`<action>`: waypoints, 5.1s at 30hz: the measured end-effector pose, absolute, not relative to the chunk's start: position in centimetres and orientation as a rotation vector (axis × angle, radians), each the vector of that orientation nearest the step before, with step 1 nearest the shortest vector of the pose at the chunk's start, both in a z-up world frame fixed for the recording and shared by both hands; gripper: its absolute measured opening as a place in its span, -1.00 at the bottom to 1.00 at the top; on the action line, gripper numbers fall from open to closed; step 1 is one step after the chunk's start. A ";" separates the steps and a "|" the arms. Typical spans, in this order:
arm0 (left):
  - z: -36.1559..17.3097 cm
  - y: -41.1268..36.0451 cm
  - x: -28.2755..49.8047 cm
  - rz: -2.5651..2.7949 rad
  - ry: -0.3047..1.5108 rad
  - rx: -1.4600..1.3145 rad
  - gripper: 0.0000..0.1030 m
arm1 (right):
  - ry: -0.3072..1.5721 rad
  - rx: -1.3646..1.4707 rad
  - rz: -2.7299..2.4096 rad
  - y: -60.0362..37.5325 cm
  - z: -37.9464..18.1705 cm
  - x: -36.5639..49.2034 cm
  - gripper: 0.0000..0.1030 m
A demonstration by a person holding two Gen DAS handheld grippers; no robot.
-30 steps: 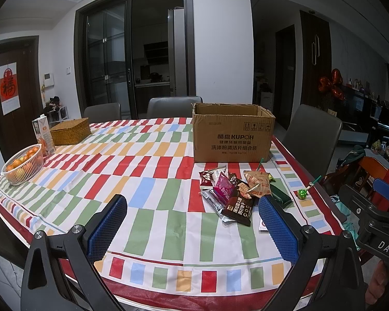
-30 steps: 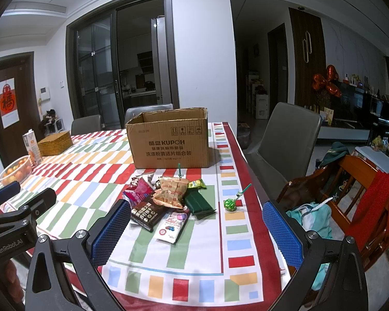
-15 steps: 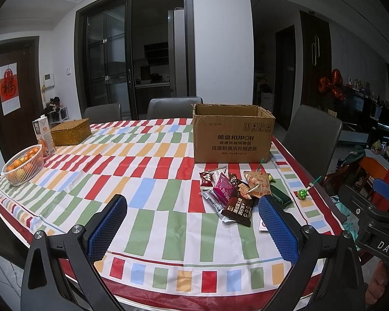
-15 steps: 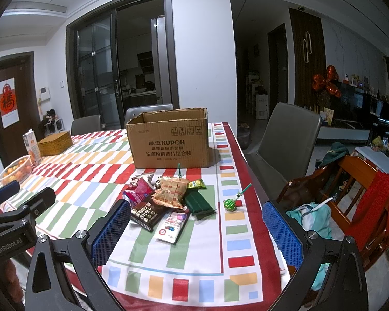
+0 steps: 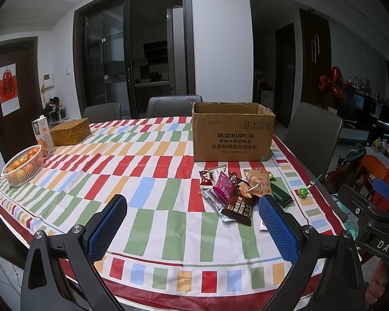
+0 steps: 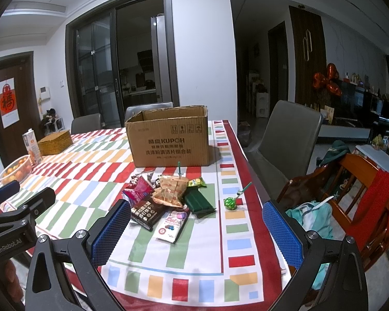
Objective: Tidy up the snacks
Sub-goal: 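Grasp the green lollipop with the right tool while the left tool grasps the gold biscuit packet, then lift the lollipop with the right tool while the left tool carries the biscuit packet over the box, then open the right tool over the box while the left tool releases the biscuit packet inside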
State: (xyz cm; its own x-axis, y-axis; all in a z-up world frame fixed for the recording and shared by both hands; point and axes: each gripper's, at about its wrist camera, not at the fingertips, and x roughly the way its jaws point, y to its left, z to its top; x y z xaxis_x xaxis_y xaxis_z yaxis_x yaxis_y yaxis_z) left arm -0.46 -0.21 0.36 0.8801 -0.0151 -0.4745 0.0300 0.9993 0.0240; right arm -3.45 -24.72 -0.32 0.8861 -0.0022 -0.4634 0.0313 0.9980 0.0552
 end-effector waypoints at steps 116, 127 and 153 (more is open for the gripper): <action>5.0 -5.2 23.7 -0.308 0.595 0.062 -0.19 | 0.524 0.034 0.199 -24.2 6.3 20.0 -0.46; 6.5 -4.8 29.3 -0.290 0.642 0.112 -0.19 | 0.616 -0.008 0.243 -23.2 7.8 27.4 -0.46; 5.6 -3.9 34.7 -0.220 0.756 0.114 0.56 | 0.753 -0.029 0.179 -23.8 5.8 32.5 -0.01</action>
State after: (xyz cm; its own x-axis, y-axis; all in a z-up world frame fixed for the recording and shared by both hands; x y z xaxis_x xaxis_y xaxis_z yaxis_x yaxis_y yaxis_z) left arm 34.72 -3.92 5.58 0.7063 -0.1571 -0.6903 0.2386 0.9708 0.0232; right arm 32.52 -23.82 5.75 0.7151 0.1511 -0.6825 -0.1716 0.9844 0.0381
